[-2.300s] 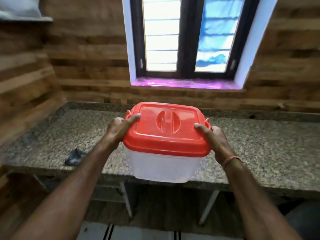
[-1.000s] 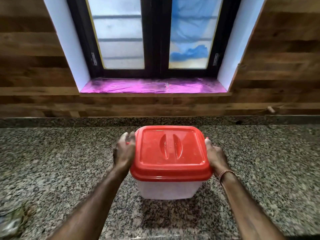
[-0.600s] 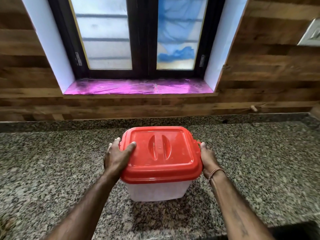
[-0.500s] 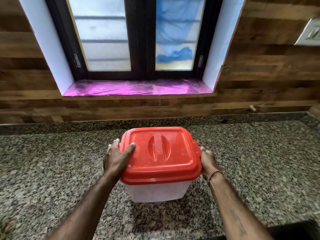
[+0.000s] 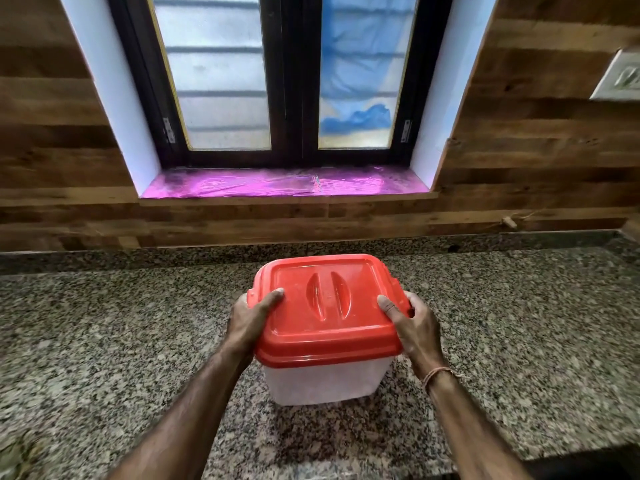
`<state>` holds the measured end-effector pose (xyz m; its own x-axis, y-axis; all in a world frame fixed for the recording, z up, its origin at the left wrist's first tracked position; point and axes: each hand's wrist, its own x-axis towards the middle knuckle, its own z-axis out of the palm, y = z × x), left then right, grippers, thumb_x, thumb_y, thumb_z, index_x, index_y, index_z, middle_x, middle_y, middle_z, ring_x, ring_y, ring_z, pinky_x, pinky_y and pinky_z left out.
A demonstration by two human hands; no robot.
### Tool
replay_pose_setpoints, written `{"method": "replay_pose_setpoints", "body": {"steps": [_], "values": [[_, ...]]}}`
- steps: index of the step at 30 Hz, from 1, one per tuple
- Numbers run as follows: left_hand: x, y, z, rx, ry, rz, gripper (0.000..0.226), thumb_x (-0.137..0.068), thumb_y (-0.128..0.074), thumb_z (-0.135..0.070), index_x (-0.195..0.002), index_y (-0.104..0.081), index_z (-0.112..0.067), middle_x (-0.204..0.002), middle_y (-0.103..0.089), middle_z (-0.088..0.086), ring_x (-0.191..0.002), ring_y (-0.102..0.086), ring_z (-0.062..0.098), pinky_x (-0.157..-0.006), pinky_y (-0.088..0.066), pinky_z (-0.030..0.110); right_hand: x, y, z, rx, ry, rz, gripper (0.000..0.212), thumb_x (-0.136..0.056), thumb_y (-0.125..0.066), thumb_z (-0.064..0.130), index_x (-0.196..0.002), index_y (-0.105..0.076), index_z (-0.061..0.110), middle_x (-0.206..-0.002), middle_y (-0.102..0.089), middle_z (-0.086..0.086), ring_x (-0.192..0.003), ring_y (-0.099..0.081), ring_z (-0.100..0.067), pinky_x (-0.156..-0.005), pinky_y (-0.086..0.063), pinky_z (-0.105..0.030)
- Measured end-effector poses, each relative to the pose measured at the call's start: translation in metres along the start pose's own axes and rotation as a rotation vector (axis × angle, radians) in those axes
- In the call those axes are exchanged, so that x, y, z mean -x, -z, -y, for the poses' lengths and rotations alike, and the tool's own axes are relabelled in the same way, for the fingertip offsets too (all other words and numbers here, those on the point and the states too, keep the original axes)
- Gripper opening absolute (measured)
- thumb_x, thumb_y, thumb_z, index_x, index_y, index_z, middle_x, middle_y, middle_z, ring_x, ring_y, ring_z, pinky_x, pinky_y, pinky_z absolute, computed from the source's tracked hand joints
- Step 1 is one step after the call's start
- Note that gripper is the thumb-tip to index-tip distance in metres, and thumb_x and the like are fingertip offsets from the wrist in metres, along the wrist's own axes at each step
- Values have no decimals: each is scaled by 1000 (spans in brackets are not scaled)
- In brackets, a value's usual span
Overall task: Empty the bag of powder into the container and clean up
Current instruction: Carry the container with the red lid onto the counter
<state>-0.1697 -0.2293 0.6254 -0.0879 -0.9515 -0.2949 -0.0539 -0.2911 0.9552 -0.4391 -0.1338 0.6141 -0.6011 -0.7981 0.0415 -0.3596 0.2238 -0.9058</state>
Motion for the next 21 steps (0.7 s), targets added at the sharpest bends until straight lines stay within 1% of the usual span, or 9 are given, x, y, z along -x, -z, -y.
{"method": "replay_pose_setpoints", "body": {"steps": [2,4,6,8,10,14,16,19,21], "values": [[1,-1,-1,-6,-8,1,67,-87,-76,-42,-137,-49,-6,-108,-72,17,-83,-77,30,-56,-61,33,1,3,2,-41,-7,15,84,-70,-61,80,-126,-63,17,-98,-75,-3,-77,-76,-17,-58,-63,-31],[1,1,0,1,-9,3,71,-86,-76,-44,-139,-45,-9,-113,-69,18,-87,-76,31,-58,-62,35,2,4,3,-29,3,4,76,-79,-70,68,-131,-61,13,-100,-74,-4,-74,-74,-14,-51,-57,-19],[-1,4,2,15,-25,21,77,-82,-78,-50,-139,-46,-10,-117,-68,20,-89,-76,32,-62,-64,38,2,4,4,45,17,-32,72,-83,-73,56,-135,-58,10,-104,-73,-10,-70,-70,-11,-47,-51,-15],[-3,6,2,26,-34,44,80,-78,-79,-56,-136,-49,-10,-118,-69,21,-90,-77,32,-65,-64,42,3,4,5,54,19,-48,73,-82,-75,54,-136,-57,9,-111,-73,-14,-70,-68,-7,-45,-48,-11],[-5,7,0,51,-29,50,73,-82,-77,-53,-135,-50,-10,-118,-69,20,-92,-76,33,-70,-64,45,6,3,8,-11,17,-56,71,-82,-77,49,-136,-56,8,-114,-72,-12,-74,-67,-5,-47,-49,-9],[-4,4,-5,90,-56,48,64,-90,-72,-44,-137,-48,-9,-117,-69,18,-96,-75,34,-75,-64,48,10,1,18,-100,66,-118,59,-84,-80,39,-131,-57,12,-107,-69,-5,-79,-64,-1,-58,-50,-16],[-3,3,-8,104,-71,22,65,-90,-71,-47,-137,-49,-9,-118,-69,19,-98,-74,35,-79,-63,53,9,2,25,-162,74,-115,58,-83,-81,36,-130,-56,14,-106,-68,-2,-81,-67,-6,-63,-54,-21],[-1,3,-13,60,-95,-50,75,-87,-62,-69,-127,-56,-6,-111,-72,22,-94,-75,38,-78,-63,57,-1,11,33,-450,-82,-3,68,-76,-87,23,-134,-52,12,-115,-70,-10,-89,-76,-26,-74,-64,-42],[-1,2,-14,10,-65,-52,92,-83,-45,-86,-116,-63,-2,-100,-75,22,-85,-75,39,-73,-63,58,-11,19,32,-637,-190,54,77,-70,-89,12,-137,-50,8,-118,-70,-16,-93,-76,-34,-78,-63,-46]]}}
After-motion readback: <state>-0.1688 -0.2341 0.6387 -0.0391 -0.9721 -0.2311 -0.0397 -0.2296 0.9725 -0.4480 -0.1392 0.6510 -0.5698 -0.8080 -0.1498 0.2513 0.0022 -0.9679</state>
